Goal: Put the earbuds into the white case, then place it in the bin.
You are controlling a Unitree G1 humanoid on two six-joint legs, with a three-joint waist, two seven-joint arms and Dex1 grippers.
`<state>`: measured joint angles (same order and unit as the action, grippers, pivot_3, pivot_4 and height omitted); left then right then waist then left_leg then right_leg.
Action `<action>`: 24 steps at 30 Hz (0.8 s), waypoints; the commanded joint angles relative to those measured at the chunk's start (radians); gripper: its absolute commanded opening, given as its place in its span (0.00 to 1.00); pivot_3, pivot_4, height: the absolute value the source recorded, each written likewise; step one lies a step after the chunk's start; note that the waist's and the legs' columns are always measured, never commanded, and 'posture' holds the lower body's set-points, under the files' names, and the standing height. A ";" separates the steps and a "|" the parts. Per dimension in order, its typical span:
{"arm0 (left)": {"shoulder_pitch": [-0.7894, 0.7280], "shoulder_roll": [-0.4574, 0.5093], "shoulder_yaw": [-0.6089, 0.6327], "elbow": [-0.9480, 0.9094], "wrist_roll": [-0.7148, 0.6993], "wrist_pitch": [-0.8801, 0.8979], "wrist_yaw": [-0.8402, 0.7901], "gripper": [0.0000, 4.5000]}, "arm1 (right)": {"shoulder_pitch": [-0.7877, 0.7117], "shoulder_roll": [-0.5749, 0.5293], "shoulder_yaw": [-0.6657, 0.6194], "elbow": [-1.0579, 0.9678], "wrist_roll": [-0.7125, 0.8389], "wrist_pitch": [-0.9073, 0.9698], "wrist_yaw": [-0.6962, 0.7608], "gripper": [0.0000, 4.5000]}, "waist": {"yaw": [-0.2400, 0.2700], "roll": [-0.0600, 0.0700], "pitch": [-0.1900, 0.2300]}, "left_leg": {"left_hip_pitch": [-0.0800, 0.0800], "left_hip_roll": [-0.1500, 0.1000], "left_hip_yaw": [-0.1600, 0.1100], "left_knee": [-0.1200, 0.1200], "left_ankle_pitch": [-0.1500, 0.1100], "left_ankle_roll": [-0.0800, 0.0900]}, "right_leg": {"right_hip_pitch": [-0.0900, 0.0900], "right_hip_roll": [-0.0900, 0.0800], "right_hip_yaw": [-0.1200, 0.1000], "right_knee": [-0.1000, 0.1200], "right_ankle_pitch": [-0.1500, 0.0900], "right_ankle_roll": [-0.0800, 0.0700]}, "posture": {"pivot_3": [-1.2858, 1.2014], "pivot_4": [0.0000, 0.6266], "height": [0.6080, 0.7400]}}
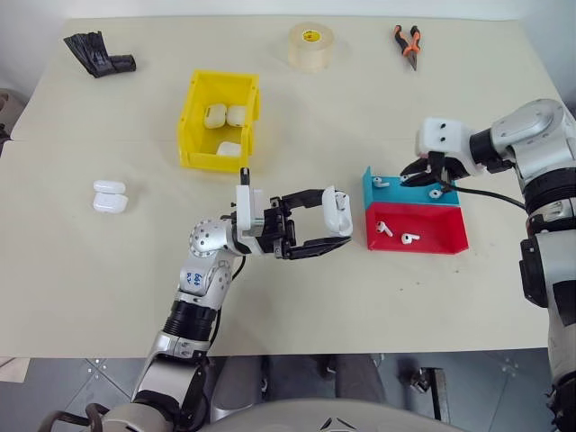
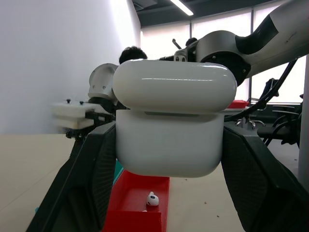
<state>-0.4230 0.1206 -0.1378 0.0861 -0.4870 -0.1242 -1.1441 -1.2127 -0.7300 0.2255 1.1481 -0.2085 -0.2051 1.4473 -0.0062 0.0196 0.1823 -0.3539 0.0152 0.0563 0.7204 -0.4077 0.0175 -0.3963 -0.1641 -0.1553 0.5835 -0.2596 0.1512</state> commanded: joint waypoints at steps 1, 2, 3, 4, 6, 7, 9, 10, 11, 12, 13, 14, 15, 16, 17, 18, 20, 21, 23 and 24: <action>-0.007 -0.006 0.001 -0.039 -0.018 0.001 0.004 0.62 | 0.007 -0.040 -0.083 -0.112 0.102 0.131 0.071 0.19 | 0.001 0.000 0.000 | 0.000 0.000 0.000 0.000 0.000 0.000 | 0.000 0.000 0.000 0.000 0.000 0.000 | 0.52 0.24 1.00; -0.009 -0.006 0.002 -0.035 -0.020 0.002 0.003 0.62 | 0.026 -0.043 -0.111 -0.166 0.146 0.216 0.097 0.19 | 0.002 0.000 0.000 | 0.000 0.000 0.000 0.000 0.000 0.000 | 0.000 0.000 0.000 0.000 0.000 0.000 | 0.52 0.24 1.00; -0.013 -0.008 0.003 -0.030 -0.020 0.002 0.002 0.62 | 0.049 -0.045 -0.139 -0.228 0.191 0.305 0.118 0.19 | 0.002 0.000 0.000 | 0.000 0.000 0.000 0.000 0.000 0.000 | 0.000 0.000 0.000 0.000 0.000 0.000 | 0.52 0.24 1.00; -0.016 -0.009 0.004 -0.026 -0.020 0.004 0.001 0.62 | 0.074 -0.048 -0.158 -0.291 0.226 0.381 0.130 0.19 | 0.003 0.000 0.000 | 0.000 0.000 0.000 0.000 0.000 0.000 | 0.000 0.000 0.000 0.000 0.000 0.000 | 0.52 0.24 1.00; -0.025 -0.010 0.008 -0.014 -0.021 0.004 -0.002 0.62 | 0.143 -0.058 -0.196 -0.438 0.303 0.539 0.133 0.19 | 0.005 0.000 0.000 | 0.000 0.000 -0.001 0.000 0.000 0.000 | 0.000 0.000 0.000 0.000 0.000 0.000 | 0.52 0.24 1.00; -0.035 -0.013 0.009 -0.002 -0.020 0.003 -0.003 0.62 | 0.185 -0.063 -0.227 -0.519 0.357 0.632 0.122 0.19 | 0.008 0.000 0.000 | 0.000 0.000 -0.001 0.001 0.000 0.000 | 0.000 0.000 0.000 0.000 0.000 0.000 | 0.52 0.24 1.00; -0.061 -0.025 0.016 0.028 -0.022 0.004 0.002 0.62 | 0.271 -0.071 -0.292 -0.688 0.475 0.850 0.081 0.19 | 0.014 0.000 0.000 | -0.001 0.000 -0.002 0.001 0.000 0.000 | 0.000 0.000 -0.001 0.000 0.000 0.000 | 0.52 0.24 1.00; -0.071 -0.028 0.018 0.038 -0.021 0.004 0.002 0.62 | 0.311 -0.074 -0.318 -0.764 0.525 0.930 0.062 0.19 | 0.014 0.000 0.000 | -0.002 0.000 -0.002 0.002 0.000 0.000 | 0.000 0.000 -0.001 0.000 0.000 0.000 | 0.52 0.24 1.00; -0.082 -0.031 0.020 0.050 -0.020 0.003 0.002 0.62 | 0.347 -0.072 -0.349 -0.832 0.576 1.010 0.035 0.19 | 0.017 0.000 0.000 | -0.002 -0.001 -0.002 0.002 0.000 0.000 | 0.000 0.000 -0.001 0.000 0.000 0.000 | 0.52 0.24 1.00; -0.090 -0.034 0.021 0.059 -0.019 0.003 0.000 0.62 | 0.376 -0.069 -0.376 -0.887 0.617 1.073 0.009 0.19 | 0.018 0.000 0.000 | -0.002 -0.001 -0.002 0.002 0.000 0.000 | 0.000 0.000 -0.001 0.000 0.000 0.000 | 0.52 0.24 1.00; -0.100 -0.037 0.023 0.069 -0.017 0.003 0.000 0.62 | 0.407 -0.060 -0.412 -0.946 0.666 1.140 -0.024 0.19 | 0.019 0.000 0.000 | -0.002 0.000 -0.002 0.002 0.000 0.000 | 0.000 0.000 -0.001 0.000 0.000 0.000 | 0.52 0.24 1.00; -0.112 -0.044 0.026 0.083 -0.016 0.001 0.002 0.62 | 0.436 -0.046 -0.452 -1.002 0.721 1.212 -0.058 0.19 | 0.020 0.000 0.000 | -0.002 -0.001 -0.002 0.002 0.000 0.000 | 0.000 0.000 -0.001 0.000 0.000 0.000 | 0.52 0.24 1.00; -0.122 -0.048 0.029 0.093 -0.016 0.002 0.005 0.62 | 0.463 -0.033 -0.486 -1.054 0.769 1.267 -0.092 0.19 | 0.021 0.000 0.000 | -0.002 0.000 -0.002 0.002 0.000 0.000 | 0.000 0.000 -0.001 0.000 0.000 0.000 | 0.52 0.24 1.00; -0.132 -0.052 0.031 0.103 -0.015 0.001 0.007 0.62 | 0.487 -0.013 -0.524 -1.103 0.815 1.319 -0.130 0.19 | 0.021 0.000 0.000 | -0.002 0.000 -0.002 0.002 0.000 0.000 | 0.000 0.000 -0.001 0.001 0.000 0.000 | 0.52 0.24 1.00; -0.138 -0.054 0.033 0.109 -0.014 0.001 0.007 0.62 | 0.505 0.004 -0.552 -1.141 0.851 1.356 -0.165 0.19 | 0.024 0.000 0.000 | -0.002 0.000 -0.003 0.002 0.000 0.000 | 0.000 0.000 -0.001 0.001 0.000 0.000 | 0.52 0.24 1.00; -0.143 -0.056 0.034 0.116 -0.013 0.000 0.007 0.62 | 0.523 0.025 -0.580 -1.180 0.885 1.385 -0.202 0.19 | 0.026 0.000 0.000 | -0.002 0.000 -0.003 0.002 0.000 0.000 | 0.000 0.000 -0.001 0.001 0.000 0.000 | 0.52 0.24 1.00; -0.152 -0.060 0.035 0.127 -0.008 -0.004 0.008 0.62 | 0.548 0.088 -0.652 -1.256 0.967 1.449 -0.294 0.19 | 0.027 0.000 0.000 | -0.002 -0.001 -0.003 0.002 0.000 0.000 | 0.000 0.000 -0.001 0.001 0.000 0.000 | 0.52 0.24 1.00; -0.156 -0.062 0.036 0.131 -0.006 -0.003 0.010 0.62 | 0.560 0.127 -0.689 -1.298 1.012 1.475 -0.344 0.19 | 0.028 0.000 0.000 | -0.002 -0.001 -0.003 0.002 0.000 0.000 | 0.000 0.000 -0.001 0.001 0.000 0.000 | 0.52 0.24 1.00; -0.160 -0.064 0.037 0.134 -0.004 0.002 0.014 0.62 | 0.579 0.188 -0.740 -1.365 1.089 1.513 -0.432 0.19 | 0.029 0.000 0.000 | -0.002 -0.001 -0.003 0.002 0.000 0.000 | 0.000 0.000 -0.001 0.001 0.000 0.000 | 0.52 0.24 1.00; -0.163 -0.066 0.037 0.135 -0.003 0.005 0.018 0.62 | 0.589 0.222 -0.765 -1.397 1.130 1.529 -0.481 0.19 | 0.030 0.000 0.000 | -0.002 -0.001 -0.003 0.002 0.000 0.000 | 0.000 0.000 -0.001 0.001 0.000 0.000 | 0.52 0.24 1.00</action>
<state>-0.5713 0.0626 -0.1043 0.2301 -0.4877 -0.1163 -1.1345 -0.6264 -0.5228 -0.4774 -0.1769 0.8406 1.2977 1.0303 0.0238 0.0198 0.1824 -0.3554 0.0143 0.0534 0.7225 -0.4078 0.0176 -0.3964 -0.1643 -0.1562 0.5844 -0.2596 0.1512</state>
